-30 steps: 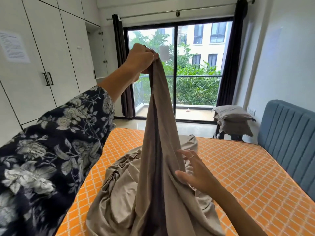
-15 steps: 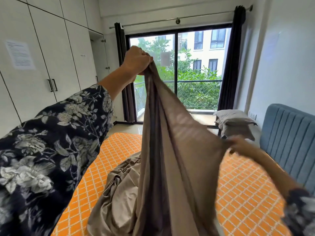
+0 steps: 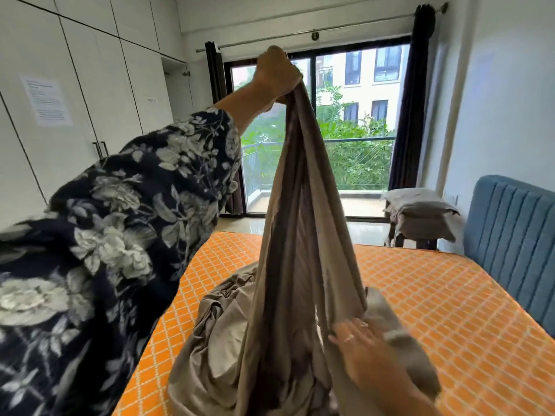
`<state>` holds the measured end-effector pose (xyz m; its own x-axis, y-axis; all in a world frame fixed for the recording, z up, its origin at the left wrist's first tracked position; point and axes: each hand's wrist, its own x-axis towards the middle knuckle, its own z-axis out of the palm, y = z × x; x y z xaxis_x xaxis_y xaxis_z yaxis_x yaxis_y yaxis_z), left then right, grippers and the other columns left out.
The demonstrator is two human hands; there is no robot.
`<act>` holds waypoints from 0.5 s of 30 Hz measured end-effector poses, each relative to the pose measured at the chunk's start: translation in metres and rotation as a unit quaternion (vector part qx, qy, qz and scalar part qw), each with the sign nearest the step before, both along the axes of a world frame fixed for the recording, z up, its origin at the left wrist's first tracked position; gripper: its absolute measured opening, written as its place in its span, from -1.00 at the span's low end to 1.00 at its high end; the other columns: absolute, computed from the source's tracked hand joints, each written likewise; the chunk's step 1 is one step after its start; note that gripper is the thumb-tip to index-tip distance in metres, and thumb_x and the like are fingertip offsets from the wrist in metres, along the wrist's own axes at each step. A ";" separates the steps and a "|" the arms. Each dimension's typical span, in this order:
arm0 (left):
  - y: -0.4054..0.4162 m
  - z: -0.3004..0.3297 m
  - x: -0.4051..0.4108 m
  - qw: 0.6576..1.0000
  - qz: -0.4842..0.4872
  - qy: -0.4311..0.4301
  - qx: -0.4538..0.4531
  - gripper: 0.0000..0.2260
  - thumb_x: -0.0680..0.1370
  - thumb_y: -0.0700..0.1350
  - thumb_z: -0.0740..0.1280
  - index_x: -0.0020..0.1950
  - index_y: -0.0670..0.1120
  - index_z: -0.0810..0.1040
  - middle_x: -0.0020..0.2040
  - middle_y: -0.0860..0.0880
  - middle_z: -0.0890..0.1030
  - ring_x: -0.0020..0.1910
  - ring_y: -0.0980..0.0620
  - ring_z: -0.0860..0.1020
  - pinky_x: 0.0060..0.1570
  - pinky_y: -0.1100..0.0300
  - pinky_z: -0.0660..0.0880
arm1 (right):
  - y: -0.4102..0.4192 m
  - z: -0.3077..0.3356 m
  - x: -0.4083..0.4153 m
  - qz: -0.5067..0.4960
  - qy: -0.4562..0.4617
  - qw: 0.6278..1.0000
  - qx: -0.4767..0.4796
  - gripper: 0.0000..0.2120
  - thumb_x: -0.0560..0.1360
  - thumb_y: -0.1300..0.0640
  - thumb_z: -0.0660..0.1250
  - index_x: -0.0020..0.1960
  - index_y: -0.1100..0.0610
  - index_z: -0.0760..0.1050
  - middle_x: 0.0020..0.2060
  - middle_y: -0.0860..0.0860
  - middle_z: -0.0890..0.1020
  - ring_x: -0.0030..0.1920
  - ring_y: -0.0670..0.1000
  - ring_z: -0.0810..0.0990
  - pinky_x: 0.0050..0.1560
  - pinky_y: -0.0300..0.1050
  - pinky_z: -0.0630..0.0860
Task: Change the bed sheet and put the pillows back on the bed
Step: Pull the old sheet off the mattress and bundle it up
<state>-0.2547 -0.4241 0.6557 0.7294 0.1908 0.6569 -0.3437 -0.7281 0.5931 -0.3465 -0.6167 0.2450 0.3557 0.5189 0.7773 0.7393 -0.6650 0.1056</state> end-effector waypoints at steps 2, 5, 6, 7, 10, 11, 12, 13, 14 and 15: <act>-0.008 -0.001 0.004 1.000 -0.005 0.007 0.014 -0.82 0.55 -0.23 0.24 0.09 -0.26 0.53 0.19 -0.24 0.58 0.15 -0.15 0.59 -0.06 0.19 0.60 | 0.015 0.008 0.000 0.006 -0.022 0.999 -0.032 -0.96 0.54 0.08 0.18 -0.06 0.04 0.36 -0.19 -0.03 0.50 -0.14 0.01 0.43 -0.01 -0.11 0.31; -0.015 -0.002 0.003 1.000 0.009 0.007 0.019 -0.69 0.53 -0.24 0.25 0.25 -0.31 0.49 0.18 -0.24 0.58 0.12 -0.15 0.60 -0.02 0.10 0.61 | 0.036 0.022 -0.009 0.025 -0.013 0.998 -0.063 -0.63 0.33 0.10 0.48 -0.01 0.03 0.33 -0.13 -0.07 0.50 -0.16 -0.09 0.50 -0.06 -0.17 0.35; -0.017 -0.002 0.001 1.000 0.019 0.001 0.018 -0.71 0.52 -0.23 0.26 0.22 -0.30 0.51 0.16 -0.23 0.59 0.09 -0.15 0.61 -0.03 0.07 0.61 | 0.037 0.027 -0.008 0.015 0.002 0.997 -0.074 -0.51 0.22 0.10 0.56 -0.01 0.03 0.33 -0.18 -0.11 0.53 -0.25 -0.13 0.53 -0.19 -0.18 0.35; -0.017 0.000 0.000 0.999 0.028 -0.006 0.016 -0.73 0.51 -0.23 0.29 0.19 -0.30 0.53 0.13 -0.22 0.60 0.06 -0.15 0.62 -0.05 0.03 0.62 | 0.037 0.031 -0.008 -0.012 0.009 0.996 -0.083 -0.43 0.12 0.09 0.59 0.00 0.02 0.35 -0.23 -0.15 0.54 -0.35 -0.16 0.54 -0.35 -0.17 0.28; -0.016 0.003 -0.004 0.998 0.048 -0.011 0.029 -0.74 0.50 -0.23 0.30 0.16 -0.29 0.54 0.10 -0.21 0.62 0.05 -0.13 0.62 -0.02 0.01 0.61 | 0.042 0.024 -0.008 -0.026 0.007 0.996 -0.082 -0.38 0.14 0.16 0.49 0.16 0.05 0.39 -0.20 -0.13 0.60 -0.51 -0.13 0.51 -0.52 -0.18 0.12; -0.015 0.004 -0.006 0.998 0.050 -0.007 0.036 -0.73 0.51 -0.23 0.29 0.18 -0.29 0.54 0.11 -0.21 0.61 0.07 -0.14 0.62 0.01 0.03 0.60 | 0.045 0.022 -0.009 -0.027 0.022 0.996 -0.086 -0.38 0.16 0.22 0.39 0.21 0.03 0.37 -0.19 -0.10 0.60 -0.52 -0.12 0.51 -0.58 -0.21 0.16; -0.015 0.005 -0.009 0.998 0.051 -0.006 0.038 -0.72 0.51 -0.23 0.28 0.19 -0.29 0.53 0.11 -0.21 0.61 0.09 -0.15 0.61 0.02 0.03 0.60 | 0.047 0.021 -0.010 -0.033 0.033 0.994 -0.101 -0.40 0.20 0.24 0.31 0.23 0.01 0.36 -0.18 -0.07 0.59 -0.51 -0.11 0.53 -0.61 -0.21 0.25; -0.015 0.006 -0.011 0.998 0.052 -0.007 0.038 -0.72 0.52 -0.23 0.27 0.20 -0.29 0.53 0.12 -0.21 0.61 0.09 -0.15 0.61 0.02 0.04 0.60 | 0.050 0.022 -0.011 -0.044 0.064 0.990 -0.117 -0.42 0.23 0.25 0.27 0.24 0.01 0.37 -0.14 -0.03 0.57 -0.43 -0.06 0.59 -0.57 -0.17 0.37; -0.015 0.006 -0.014 0.998 0.052 -0.009 0.039 -0.72 0.52 -0.23 0.25 0.20 -0.29 0.53 0.12 -0.21 0.61 0.10 -0.14 0.61 0.02 0.04 0.60 | 0.053 0.022 -0.012 -0.053 0.119 0.983 -0.127 -0.47 0.31 0.28 0.25 0.27 0.04 0.38 -0.05 0.03 0.56 -0.26 0.02 0.64 -0.43 -0.12 0.49; -0.016 0.006 -0.015 0.998 0.052 -0.010 0.045 -0.71 0.52 -0.23 0.24 0.21 -0.29 0.53 0.14 -0.22 0.61 0.11 -0.14 0.61 0.03 0.05 0.60 | 0.056 0.021 -0.012 -0.063 0.189 0.971 -0.130 -0.53 0.41 0.32 0.19 0.30 0.08 0.38 0.07 0.09 0.52 -0.05 0.10 0.63 -0.20 -0.04 0.56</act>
